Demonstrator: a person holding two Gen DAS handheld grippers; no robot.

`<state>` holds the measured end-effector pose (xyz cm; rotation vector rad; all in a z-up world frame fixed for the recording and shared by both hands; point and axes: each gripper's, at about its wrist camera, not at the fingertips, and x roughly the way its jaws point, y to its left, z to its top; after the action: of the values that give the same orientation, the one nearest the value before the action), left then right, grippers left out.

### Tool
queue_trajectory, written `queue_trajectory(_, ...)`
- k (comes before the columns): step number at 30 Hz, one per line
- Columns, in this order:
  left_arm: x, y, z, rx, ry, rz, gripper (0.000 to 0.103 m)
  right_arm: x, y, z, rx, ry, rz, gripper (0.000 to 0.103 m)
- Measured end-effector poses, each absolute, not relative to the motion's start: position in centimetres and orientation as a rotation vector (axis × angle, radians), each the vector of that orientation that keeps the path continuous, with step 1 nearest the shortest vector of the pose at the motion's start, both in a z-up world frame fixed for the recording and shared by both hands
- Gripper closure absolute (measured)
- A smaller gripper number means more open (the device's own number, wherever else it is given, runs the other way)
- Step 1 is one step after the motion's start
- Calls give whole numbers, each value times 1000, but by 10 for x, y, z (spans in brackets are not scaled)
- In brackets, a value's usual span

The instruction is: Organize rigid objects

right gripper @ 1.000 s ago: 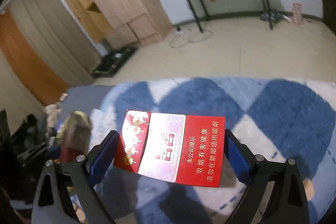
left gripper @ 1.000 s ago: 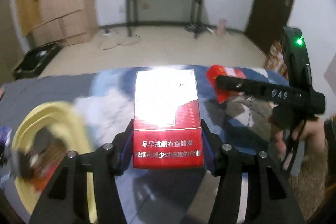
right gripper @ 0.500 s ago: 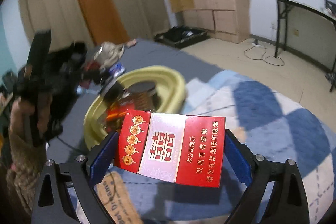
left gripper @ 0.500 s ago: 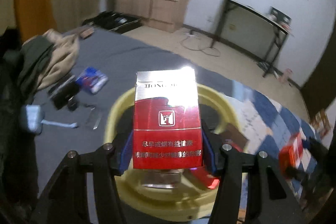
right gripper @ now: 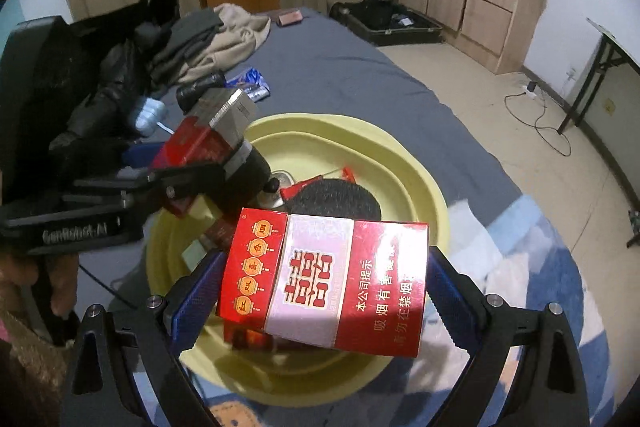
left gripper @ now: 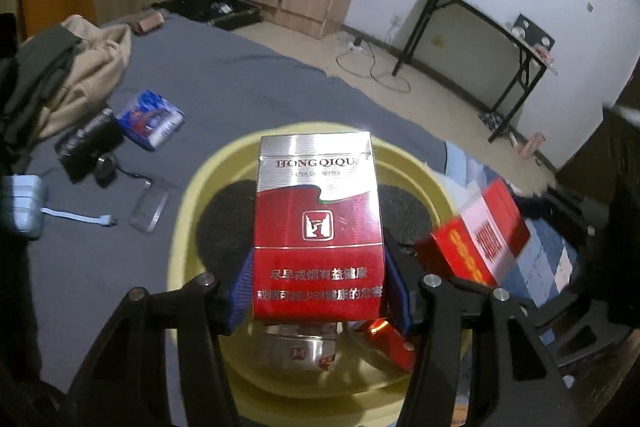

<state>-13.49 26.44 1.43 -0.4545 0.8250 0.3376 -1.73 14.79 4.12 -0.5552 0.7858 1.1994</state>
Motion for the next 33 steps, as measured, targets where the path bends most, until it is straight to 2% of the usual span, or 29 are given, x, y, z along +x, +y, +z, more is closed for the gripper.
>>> queue_trajectory(12, -133, 266, 12, -465, 829, 358, 43, -6, 189, 17, -610, 809, 1272, 5)
queue_trajectory(14, -134, 267, 14, -488, 820, 348, 25, -6, 185, 17, -599, 798, 1287, 2)
queue_trajectory(19, -149, 270, 35, -517, 714, 348, 0, -6, 166, 20, -577, 778, 1315, 0)
queue_trajectory(27, -149, 247, 64, -467, 662, 365, 0, -12, 114, 46, -495, 634, 1317, 0)
queue_trajectory(33, -128, 199, 83, -439, 591, 373, 0, -13, 22, 56, -424, 522, 1316, 0)
